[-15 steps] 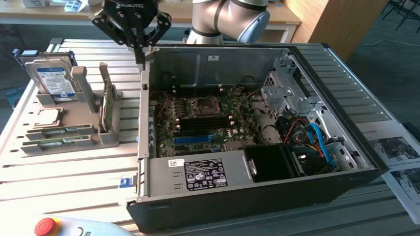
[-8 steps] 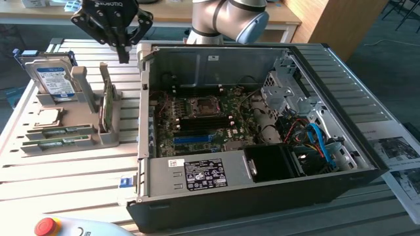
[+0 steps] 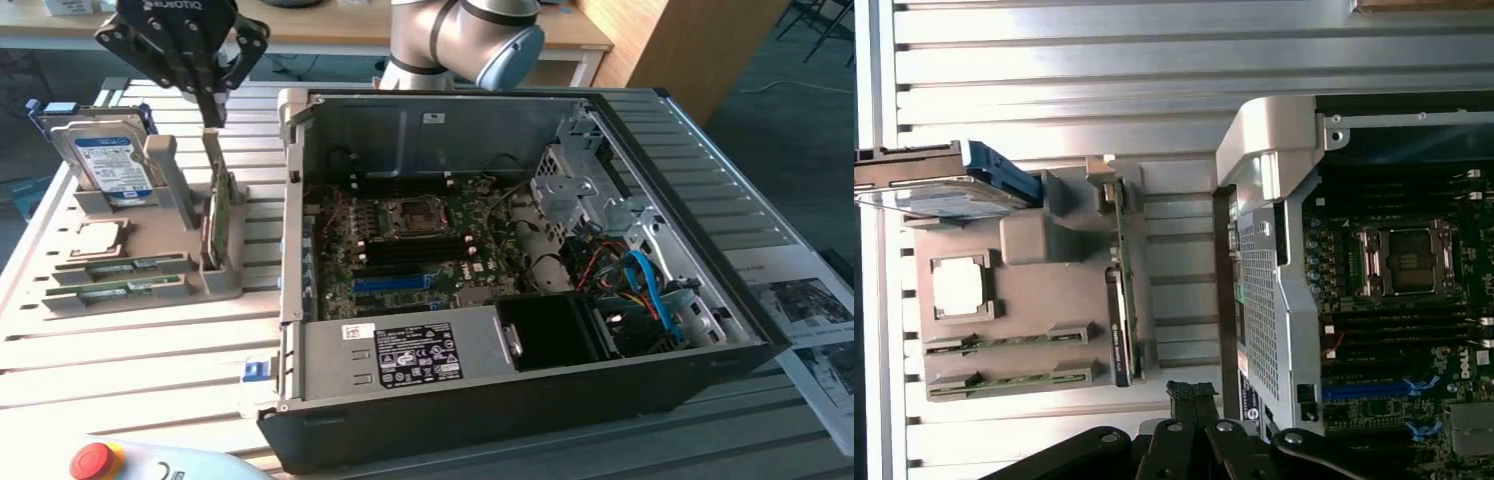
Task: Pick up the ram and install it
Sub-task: 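Reach for the ram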
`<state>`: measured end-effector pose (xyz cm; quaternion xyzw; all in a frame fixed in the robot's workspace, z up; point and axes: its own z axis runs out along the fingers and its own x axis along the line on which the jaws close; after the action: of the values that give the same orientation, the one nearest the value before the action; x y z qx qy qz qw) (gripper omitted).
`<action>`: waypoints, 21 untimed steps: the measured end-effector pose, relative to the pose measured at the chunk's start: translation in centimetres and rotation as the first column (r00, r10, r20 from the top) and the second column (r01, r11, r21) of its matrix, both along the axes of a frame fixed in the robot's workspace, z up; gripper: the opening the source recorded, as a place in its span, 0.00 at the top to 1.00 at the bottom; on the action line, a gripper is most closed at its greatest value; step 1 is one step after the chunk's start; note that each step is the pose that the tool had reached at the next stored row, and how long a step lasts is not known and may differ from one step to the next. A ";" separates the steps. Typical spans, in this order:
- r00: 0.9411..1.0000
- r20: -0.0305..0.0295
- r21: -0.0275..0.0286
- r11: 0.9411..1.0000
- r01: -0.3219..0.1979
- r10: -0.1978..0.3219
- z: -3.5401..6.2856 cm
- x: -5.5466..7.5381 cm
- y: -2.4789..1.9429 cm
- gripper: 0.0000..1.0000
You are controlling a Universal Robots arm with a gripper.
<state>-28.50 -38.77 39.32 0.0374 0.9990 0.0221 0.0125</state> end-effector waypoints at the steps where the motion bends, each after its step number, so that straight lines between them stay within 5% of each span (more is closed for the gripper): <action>1: 1.000 0.000 0.000 1.000 0.000 0.000 0.00 -0.4 0.04 0.89; 21: 1.000 0.000 0.000 1.000 0.000 0.000 0.00 -8.4 0.77 0.89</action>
<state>-36.88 -38.01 39.32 0.0374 0.9990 0.0221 0.0125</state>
